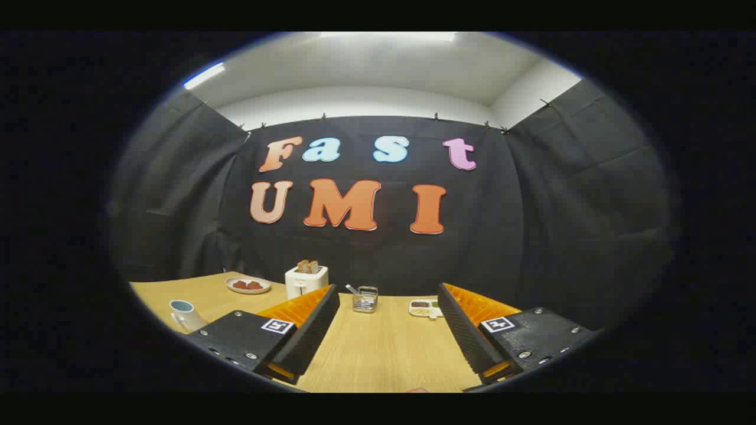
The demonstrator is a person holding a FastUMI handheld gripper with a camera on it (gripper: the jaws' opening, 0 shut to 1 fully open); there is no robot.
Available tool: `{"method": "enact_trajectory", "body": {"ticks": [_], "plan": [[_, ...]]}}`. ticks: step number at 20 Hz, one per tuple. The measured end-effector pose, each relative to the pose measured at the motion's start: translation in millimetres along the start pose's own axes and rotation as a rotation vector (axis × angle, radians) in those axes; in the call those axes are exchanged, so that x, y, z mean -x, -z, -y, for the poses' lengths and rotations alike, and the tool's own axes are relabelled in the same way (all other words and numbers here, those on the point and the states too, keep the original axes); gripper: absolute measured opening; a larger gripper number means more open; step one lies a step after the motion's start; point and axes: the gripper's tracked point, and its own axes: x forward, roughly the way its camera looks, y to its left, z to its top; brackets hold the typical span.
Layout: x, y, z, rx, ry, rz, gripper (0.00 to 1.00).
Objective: Take the bottle from table, then pour the juice into the cup, finally place the bottle on the coaster
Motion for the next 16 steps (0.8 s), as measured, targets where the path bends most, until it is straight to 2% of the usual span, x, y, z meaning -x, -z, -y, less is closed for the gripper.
{"method": "enact_trajectory", "body": {"ticks": [8, 16], "plan": [[13, -4, -22, -0.016, -0.065, 0.002, 0.99], [20, -13, -18, -0.022, -0.056, 0.027, 0.99]]}}
